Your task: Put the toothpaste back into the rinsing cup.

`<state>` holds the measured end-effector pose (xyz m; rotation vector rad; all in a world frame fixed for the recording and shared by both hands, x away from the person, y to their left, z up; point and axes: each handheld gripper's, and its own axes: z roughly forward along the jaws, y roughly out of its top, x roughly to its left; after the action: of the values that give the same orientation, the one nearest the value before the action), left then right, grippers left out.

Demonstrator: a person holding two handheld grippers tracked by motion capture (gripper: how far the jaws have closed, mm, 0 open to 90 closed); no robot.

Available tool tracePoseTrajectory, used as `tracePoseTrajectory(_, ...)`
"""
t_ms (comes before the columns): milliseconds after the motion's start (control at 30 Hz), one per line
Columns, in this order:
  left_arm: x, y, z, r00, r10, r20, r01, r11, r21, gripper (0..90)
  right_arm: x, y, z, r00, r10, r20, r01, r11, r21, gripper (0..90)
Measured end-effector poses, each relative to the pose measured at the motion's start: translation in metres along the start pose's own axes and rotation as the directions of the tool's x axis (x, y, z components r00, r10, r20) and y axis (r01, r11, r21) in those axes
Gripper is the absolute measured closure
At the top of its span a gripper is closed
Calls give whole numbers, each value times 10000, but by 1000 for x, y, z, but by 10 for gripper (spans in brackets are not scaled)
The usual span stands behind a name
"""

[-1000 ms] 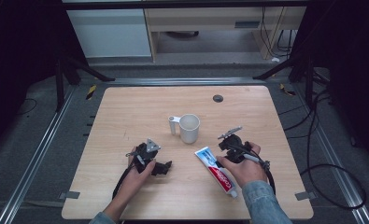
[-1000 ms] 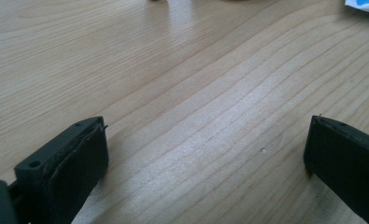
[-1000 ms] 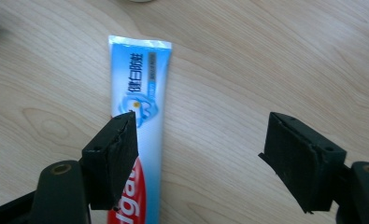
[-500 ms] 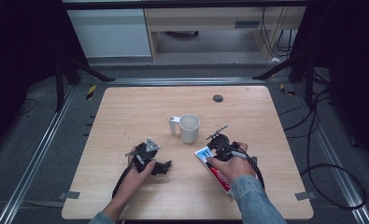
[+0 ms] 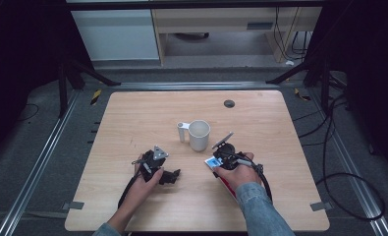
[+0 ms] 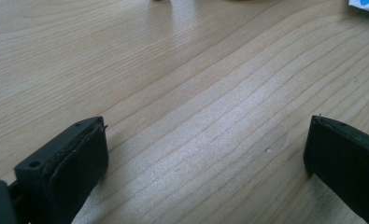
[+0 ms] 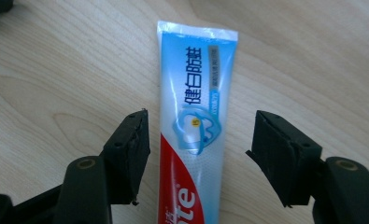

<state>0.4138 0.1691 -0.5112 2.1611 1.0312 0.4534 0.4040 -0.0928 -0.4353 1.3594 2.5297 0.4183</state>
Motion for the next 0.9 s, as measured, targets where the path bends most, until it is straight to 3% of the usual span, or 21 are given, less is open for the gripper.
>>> tracePoseTrajectory(133, 0, 0, 0, 10000, 34, 8, -34, 10000, 22, 0, 2, 2, 9, 9999, -92, -108, 97, 9989, 455, 378)
tracePoseTrajectory(400, 0, 0, 0, 10000, 4, 6, -4, 10000, 1, 0, -2, 6, 20, 9982, 346, -491, -288, 9932, 1127, 396)
tracePoseTrajectory(533, 0, 0, 0, 10000, 10, 5, -10, 10000, 3, 0, -2, 7, 24, 9985, 287, -466, -226, 9916, 1276, 418)
tracePoseTrajectory(633, 0, 0, 0, 10000, 33, 9, -33, 10000, 23, 0, -4, 8, 30, 9971, 506, -563, -409, 9859, 1624, 425)
tracePoseTrajectory(900, 0, 0, 0, 10000, 4, 7, -4, 10000, -3, 0, -5, 8, 33, 9966, 594, -574, -479, 9818, 1840, 448)
